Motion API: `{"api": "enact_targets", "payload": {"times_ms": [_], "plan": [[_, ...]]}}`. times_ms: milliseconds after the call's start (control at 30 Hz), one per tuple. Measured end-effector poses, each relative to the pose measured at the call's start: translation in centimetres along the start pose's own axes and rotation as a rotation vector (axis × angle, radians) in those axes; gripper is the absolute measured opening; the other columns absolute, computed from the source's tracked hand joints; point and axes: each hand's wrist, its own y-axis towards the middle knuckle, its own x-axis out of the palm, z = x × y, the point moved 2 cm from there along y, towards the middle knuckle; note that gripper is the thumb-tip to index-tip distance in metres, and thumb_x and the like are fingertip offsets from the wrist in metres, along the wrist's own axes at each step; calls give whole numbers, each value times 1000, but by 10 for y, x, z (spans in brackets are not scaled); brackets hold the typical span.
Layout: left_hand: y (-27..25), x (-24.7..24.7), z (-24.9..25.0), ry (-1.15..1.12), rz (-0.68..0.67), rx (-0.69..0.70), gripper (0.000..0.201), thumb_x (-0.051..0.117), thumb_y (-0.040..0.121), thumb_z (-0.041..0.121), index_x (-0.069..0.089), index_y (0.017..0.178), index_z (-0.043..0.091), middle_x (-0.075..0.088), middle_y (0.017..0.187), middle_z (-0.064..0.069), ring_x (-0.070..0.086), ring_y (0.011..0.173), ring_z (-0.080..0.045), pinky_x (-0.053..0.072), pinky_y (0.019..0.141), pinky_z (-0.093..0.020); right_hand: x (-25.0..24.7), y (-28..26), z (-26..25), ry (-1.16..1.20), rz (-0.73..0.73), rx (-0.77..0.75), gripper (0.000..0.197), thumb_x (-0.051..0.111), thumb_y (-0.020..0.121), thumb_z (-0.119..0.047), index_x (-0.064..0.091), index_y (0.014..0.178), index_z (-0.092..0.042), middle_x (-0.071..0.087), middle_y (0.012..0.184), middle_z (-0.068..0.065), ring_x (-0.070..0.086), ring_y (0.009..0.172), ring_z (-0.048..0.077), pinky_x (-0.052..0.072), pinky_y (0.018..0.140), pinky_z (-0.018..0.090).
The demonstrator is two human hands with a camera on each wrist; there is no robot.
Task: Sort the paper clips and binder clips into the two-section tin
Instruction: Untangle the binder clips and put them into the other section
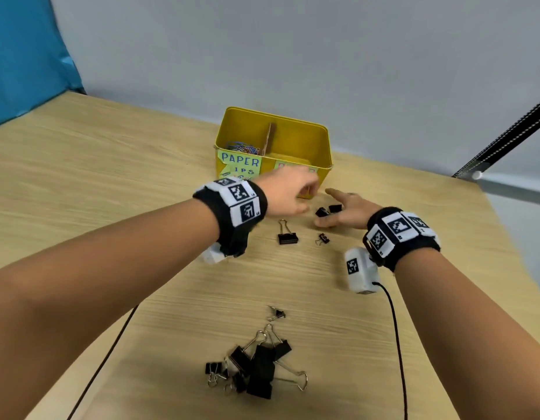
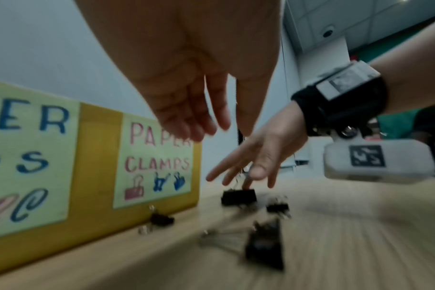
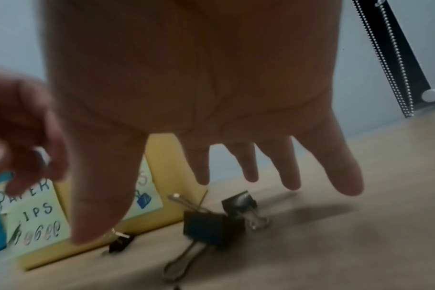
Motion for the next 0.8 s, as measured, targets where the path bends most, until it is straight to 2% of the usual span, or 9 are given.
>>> {"api": "enact_targets", "payload": {"times_ms": [100,167,233,300,433,500,567,700,800], "plan": [[1,31,-6,224,-335,-110,79,72,72,44,36,140,23,28,144,-10,26,136,-30,36,108,-46,15,4,-1,-76,45,-41,94,65,73,-57,15,149,-32,17,157,15,28,142,31,27,116,41],[-1,38,-9,325,-419,-159,95,73,70,47,23,147,24,10,155,-14,7,144,-36,26,114,-52,23,5,-4,-199,132,-55,77,63,78,-51,30,145,-31,34,149,14,39,134,31,34,112,39],[-1,39,-12,365,-432,-177,95,72,71,47,23,148,23,8,157,-14,2,145,-37,21,116,-52,28,4,-7,-225,215,-81,55,64,82,-37,49,134,-28,48,136,14,48,124,32,40,105,36],[0,39,-15,398,-415,-188,86,70,74,48,32,145,20,20,152,-16,10,143,-35,24,114,-48,31,0,-8,-144,245,-100,42,67,81,-26,60,122,-24,52,127,13,51,117,32,44,101,35],[2,33,-23,329,-356,-236,61,69,78,39,50,132,18,47,131,-11,33,126,-29,39,100,-39,31,-6,-6,5,185,-126,32,70,78,-13,65,109,-18,56,108,7,56,100,24,47,80,28],[1,32,-26,281,-341,-247,52,68,80,32,52,127,18,53,127,-8,39,122,-27,40,95,-36,32,-8,-6,142,155,-110,26,69,77,-7,66,100,-18,56,103,7,57,91,22,55,75,31],[-2,33,-29,256,-310,-251,54,69,80,29,50,130,22,53,129,-8,39,122,-28,39,96,-37,33,-9,-6,221,137,-92,27,69,77,-4,67,99,-18,55,101,6,58,87,21,60,71,32],[-7,37,-33,200,-335,-246,73,67,82,23,30,144,37,33,143,-14,35,131,-35,38,108,-44,32,-12,-8,334,111,-106,28,67,80,-2,66,104,-15,56,96,7,56,66,14,50,46,10],[-7,38,-28,167,-368,-183,60,61,86,10,43,139,32,42,131,-12,49,119,-30,45,102,-38,31,-11,-8,423,128,-103,28,66,83,-3,65,109,-14,57,95,9,55,58,14,50,49,14]]}}
